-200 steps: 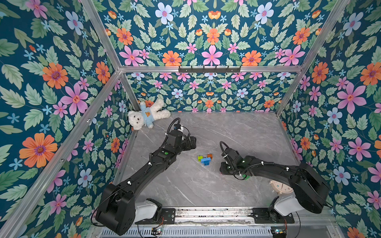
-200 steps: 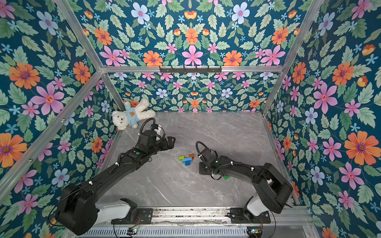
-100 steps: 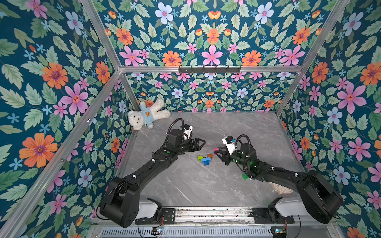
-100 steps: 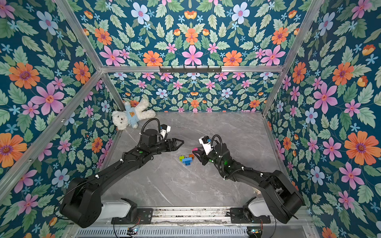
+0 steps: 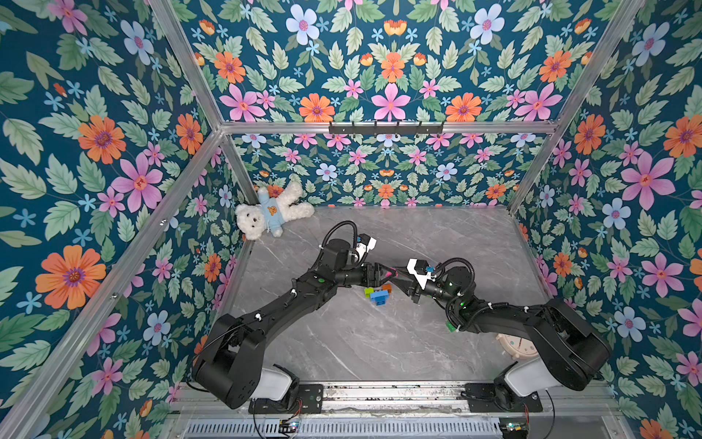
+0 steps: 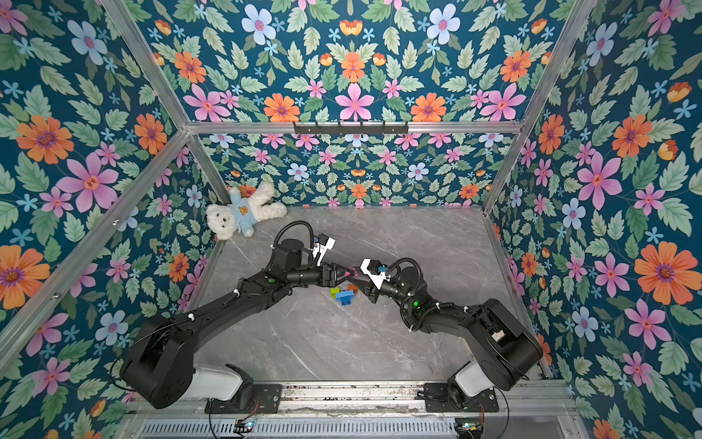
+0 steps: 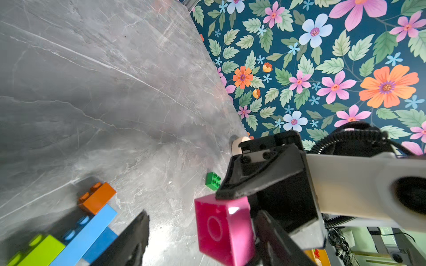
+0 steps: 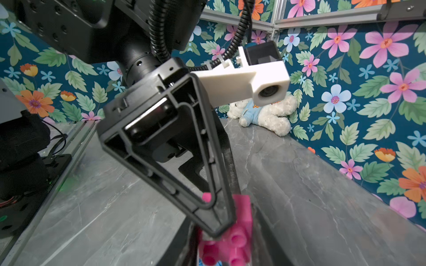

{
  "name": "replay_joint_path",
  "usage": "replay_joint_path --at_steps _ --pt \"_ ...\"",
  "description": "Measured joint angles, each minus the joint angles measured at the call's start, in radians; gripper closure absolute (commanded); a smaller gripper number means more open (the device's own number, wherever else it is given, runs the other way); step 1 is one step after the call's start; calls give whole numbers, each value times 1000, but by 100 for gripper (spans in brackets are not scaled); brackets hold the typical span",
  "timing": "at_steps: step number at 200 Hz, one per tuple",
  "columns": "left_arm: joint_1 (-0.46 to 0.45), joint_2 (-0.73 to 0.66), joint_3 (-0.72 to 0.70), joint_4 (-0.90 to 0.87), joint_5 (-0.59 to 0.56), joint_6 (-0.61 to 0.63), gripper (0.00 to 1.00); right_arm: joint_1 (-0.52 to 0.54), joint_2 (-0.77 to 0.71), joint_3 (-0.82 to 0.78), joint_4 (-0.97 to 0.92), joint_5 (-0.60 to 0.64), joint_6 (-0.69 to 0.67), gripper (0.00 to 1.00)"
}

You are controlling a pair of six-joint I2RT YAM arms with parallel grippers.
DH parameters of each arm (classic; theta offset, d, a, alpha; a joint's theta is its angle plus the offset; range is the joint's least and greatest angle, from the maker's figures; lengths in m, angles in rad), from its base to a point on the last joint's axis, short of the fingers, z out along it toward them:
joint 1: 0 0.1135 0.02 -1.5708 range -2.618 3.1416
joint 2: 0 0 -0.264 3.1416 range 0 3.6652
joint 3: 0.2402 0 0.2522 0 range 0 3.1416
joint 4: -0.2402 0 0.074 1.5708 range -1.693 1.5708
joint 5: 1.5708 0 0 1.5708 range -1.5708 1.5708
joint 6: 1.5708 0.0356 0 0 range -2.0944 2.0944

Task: Assemble the letter v with lego
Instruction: Pick up the lego brick from the center of the board.

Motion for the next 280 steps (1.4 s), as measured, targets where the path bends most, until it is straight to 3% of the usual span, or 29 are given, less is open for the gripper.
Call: replay_joint_path --at_steps 65,154,218,248,280 --pt "-16 50 6 78 64 -24 30 -1 -10 13 -43 -45 -69 100" --pt "-20 81 -37 274 130 -187 52 -8 57 11 88 -36 -98 100" --pt "-18 89 -40 315 148 -228 46 -15 71 4 148 -42 -98 100" --pt "-13 100 -50 359 162 -278 55 -16 72 4 157 -32 -105 100" --pt "-7 103 -55 378 174 -301 57 -17 72 2 159 -36 -123 100"
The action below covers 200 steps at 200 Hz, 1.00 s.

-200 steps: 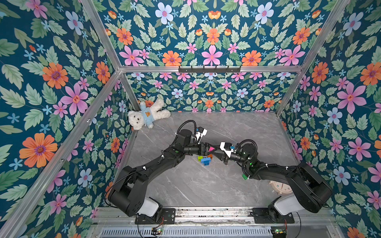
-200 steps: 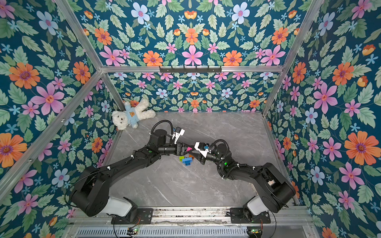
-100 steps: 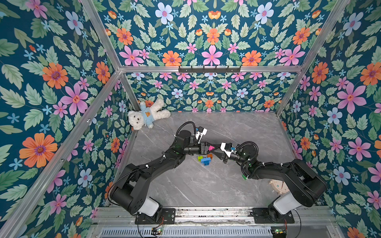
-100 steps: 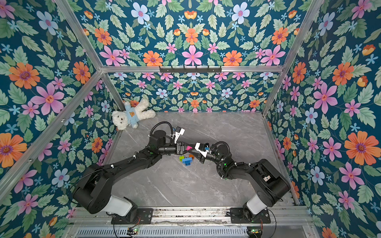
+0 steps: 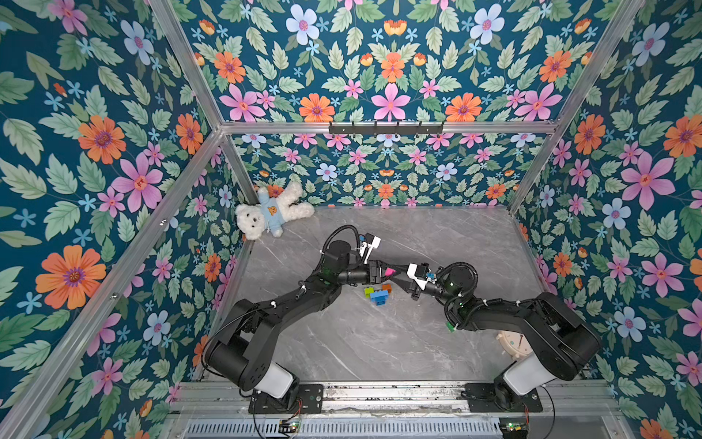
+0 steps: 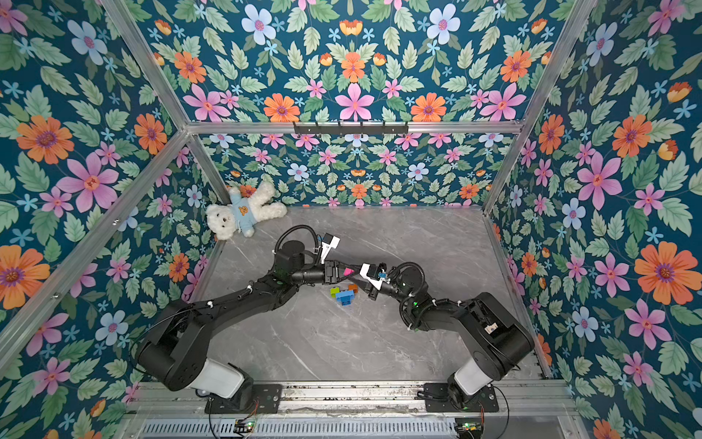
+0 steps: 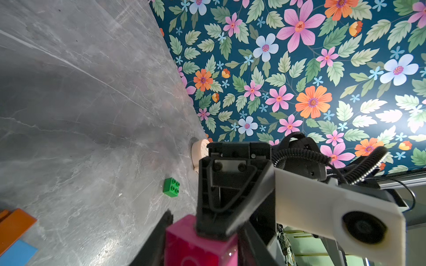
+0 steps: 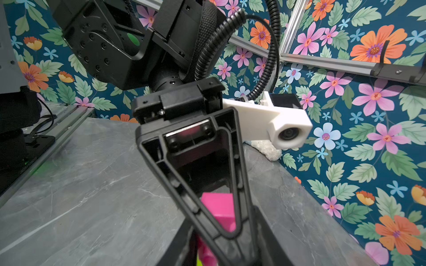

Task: Assemble the letter v with lego
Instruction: Pick up the lego brick from the center of the board.

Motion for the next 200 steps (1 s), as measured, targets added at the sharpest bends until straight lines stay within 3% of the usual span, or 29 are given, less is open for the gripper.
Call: replay_joint_path --at_steps 30,39,90,109,125,153,175,200 --pt "0 0 -2 0 1 -11 66 0 0 -3 -1 2 -3 100" --pt "2 0 -2 0 1 -14 68 0 0 -2 -2 2 -5 89" --pt "14 -6 -2 -16 -3 -15 75 1 -35 10 -87 10 -5 57" --pt "19 -13 8 -48 -30 7 77 0 -61 27 -167 41 11 52" --pt "23 -15 18 -74 -51 13 77 -1 -78 34 -226 68 25 38" --pt "27 -17 30 -129 -99 25 77 -1 -101 39 -313 95 42 27" --pt "29 -22 76 -248 -197 76 78 -1 -137 47 -392 120 80 19" --pt "23 -12 155 -426 -428 154 77 -1 -211 50 -497 173 139 14"
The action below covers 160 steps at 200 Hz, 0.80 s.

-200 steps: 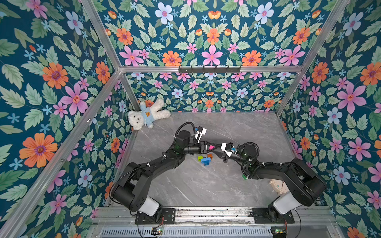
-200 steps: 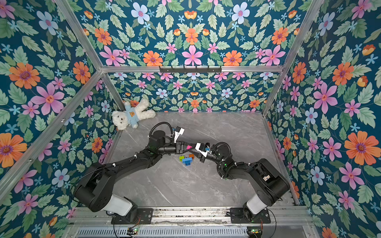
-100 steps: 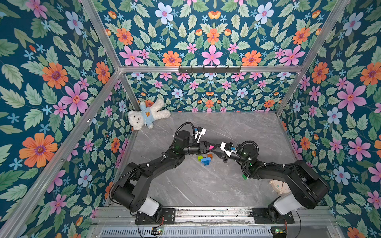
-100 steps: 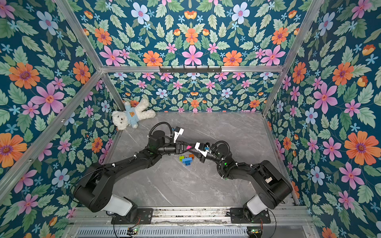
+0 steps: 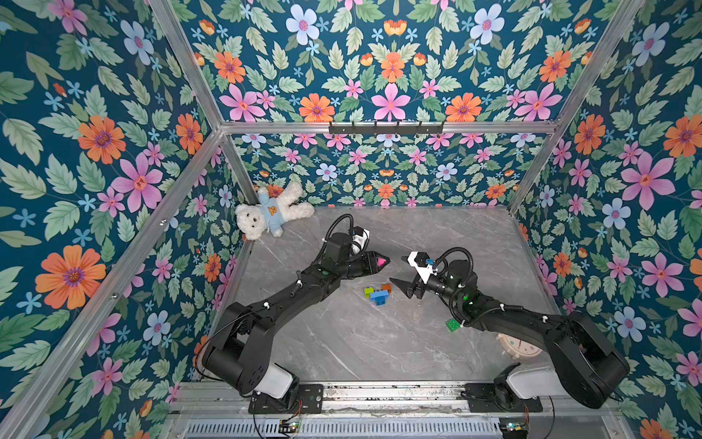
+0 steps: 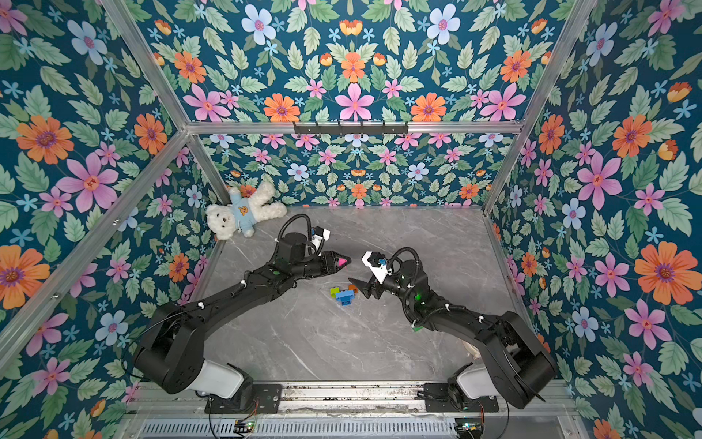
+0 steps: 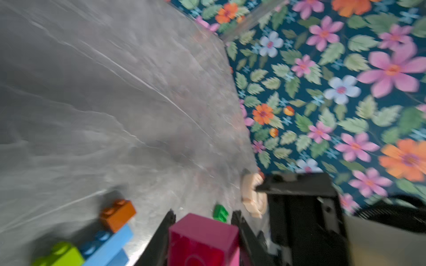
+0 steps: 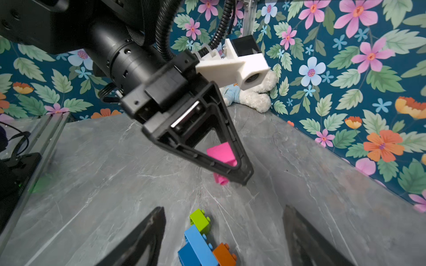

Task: Assemble the letter v with lego
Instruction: Pick up the lego brick from the center of the board.

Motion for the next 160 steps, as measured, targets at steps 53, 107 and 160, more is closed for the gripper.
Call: replay_joint_path --at_steps 53,107,160 --pt "0 90 -34 -74 -365 -100 80 4 -109 2 -251 95 172 12" --pt "3 79 -140 127 -412 -283 78 61 -100 2 -332 172 388 24" --pt "17 104 -306 500 -296 -660 81 144 163 245 -332 275 534 48"
